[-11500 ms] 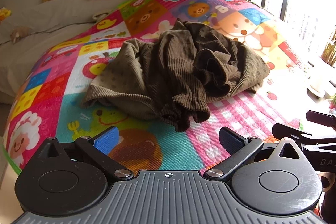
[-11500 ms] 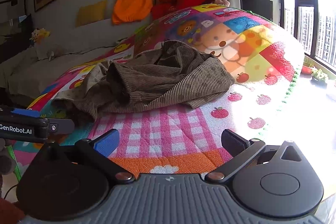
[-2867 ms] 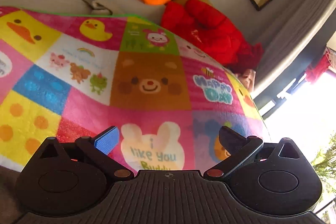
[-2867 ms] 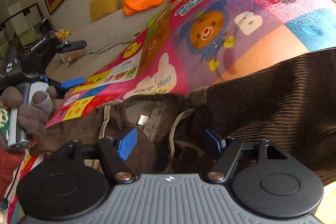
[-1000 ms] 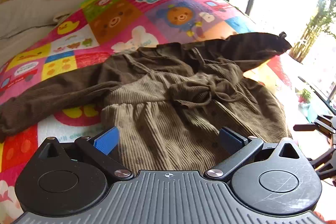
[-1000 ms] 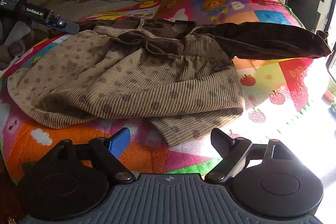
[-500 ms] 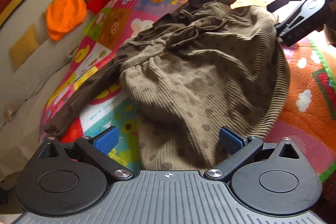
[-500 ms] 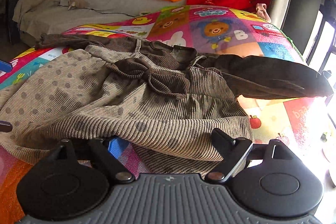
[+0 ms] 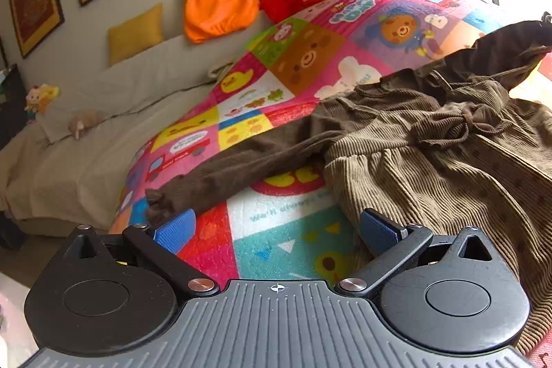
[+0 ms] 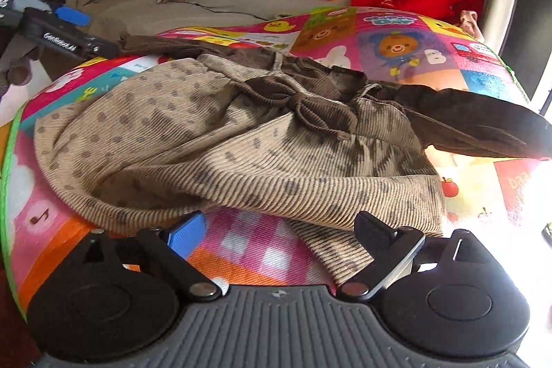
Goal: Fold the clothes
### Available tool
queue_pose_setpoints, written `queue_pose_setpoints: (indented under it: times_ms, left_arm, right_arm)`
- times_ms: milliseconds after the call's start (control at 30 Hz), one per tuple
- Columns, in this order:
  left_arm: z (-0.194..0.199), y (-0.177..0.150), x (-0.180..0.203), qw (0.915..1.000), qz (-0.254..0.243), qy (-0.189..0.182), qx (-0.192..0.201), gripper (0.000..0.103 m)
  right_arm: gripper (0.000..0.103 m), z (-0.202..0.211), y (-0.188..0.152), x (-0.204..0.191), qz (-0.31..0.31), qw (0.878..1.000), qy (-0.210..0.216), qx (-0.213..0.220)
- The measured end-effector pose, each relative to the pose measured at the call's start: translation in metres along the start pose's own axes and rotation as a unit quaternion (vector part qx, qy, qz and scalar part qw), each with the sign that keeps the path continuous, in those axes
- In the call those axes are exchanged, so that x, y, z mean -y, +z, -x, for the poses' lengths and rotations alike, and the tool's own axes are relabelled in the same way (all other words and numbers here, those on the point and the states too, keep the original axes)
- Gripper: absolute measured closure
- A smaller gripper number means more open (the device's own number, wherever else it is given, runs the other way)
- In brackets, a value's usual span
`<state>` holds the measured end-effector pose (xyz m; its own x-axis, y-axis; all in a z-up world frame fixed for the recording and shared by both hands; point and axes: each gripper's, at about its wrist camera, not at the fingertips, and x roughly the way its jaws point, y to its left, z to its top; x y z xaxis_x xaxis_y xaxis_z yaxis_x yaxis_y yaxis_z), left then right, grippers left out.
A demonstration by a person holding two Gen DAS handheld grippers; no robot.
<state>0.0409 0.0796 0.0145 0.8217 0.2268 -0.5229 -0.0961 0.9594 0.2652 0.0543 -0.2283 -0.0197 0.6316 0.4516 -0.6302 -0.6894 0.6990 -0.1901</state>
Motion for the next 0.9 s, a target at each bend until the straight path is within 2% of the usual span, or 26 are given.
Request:
queue_pose_setpoints:
  times_ms: [67,100,167,267,333,367,433,500,567,667,767,900]
  left_arm:
    - [0.000,-0.002,0.005,1.0000,-0.005,-0.006,-0.003,0.000]
    - [0.001,-0.003,0.007,0.9999,-0.006,-0.009,-0.005,0.000]
    - [0.002,-0.003,0.009,0.9998,-0.008,-0.016,-0.006,0.000]
    - [0.006,-0.004,0.013,0.9994,-0.013,-0.030,-0.007,0.000]
    - [0.017,-0.005,0.016,0.9975,-0.025,-0.066,0.000,0.000]
    - [0.024,-0.007,0.019,0.9948,-0.035,-0.095,0.005,0.000]
    - [0.041,-0.014,0.028,0.9846,-0.065,-0.161,0.016,0.000]
    - [0.052,-0.024,0.044,0.9761,-0.106,-0.189,0.020,0.000]
    - [0.050,-0.034,0.059,0.9742,-0.139,-0.177,0.014,0.000]
    - [0.024,-0.042,0.068,0.9811,-0.156,-0.114,-0.009,0.000]
    - [0.005,-0.031,0.054,0.9885,-0.127,-0.082,-0.007,0.000]
    - [-0.004,0.005,0.030,0.9958,-0.072,-0.045,0.036,0.000]
  right_arm:
    - [0.009,0.008,-0.005,-0.012,0.022,0.999,0.036,0.005]
    - [0.008,0.009,-0.005,-0.019,0.041,0.998,0.037,0.010]
    - [0.005,0.009,-0.004,-0.035,0.084,0.996,0.036,0.020]
    - [0.004,-0.006,0.002,-0.047,0.118,0.993,0.006,0.030]
    - [0.004,-0.017,0.014,-0.040,0.100,0.994,-0.028,0.040]
    - [0.004,-0.022,0.021,-0.036,0.090,0.994,-0.045,0.045]
    - [0.004,-0.032,0.035,-0.017,0.042,0.995,-0.068,0.056]
    - [0.004,-0.037,0.045,-0.001,-0.002,0.995,-0.073,0.061]
    - [0.004,-0.039,0.050,0.010,-0.026,0.995,-0.067,0.065]
    - [0.004,-0.032,0.049,0.013,-0.022,0.995,-0.065,0.073]
    - [0.004,-0.013,0.043,0.018,-0.013,0.994,-0.069,0.084]
    - [0.004,0.009,0.030,0.021,0.006,0.993,-0.078,0.088]
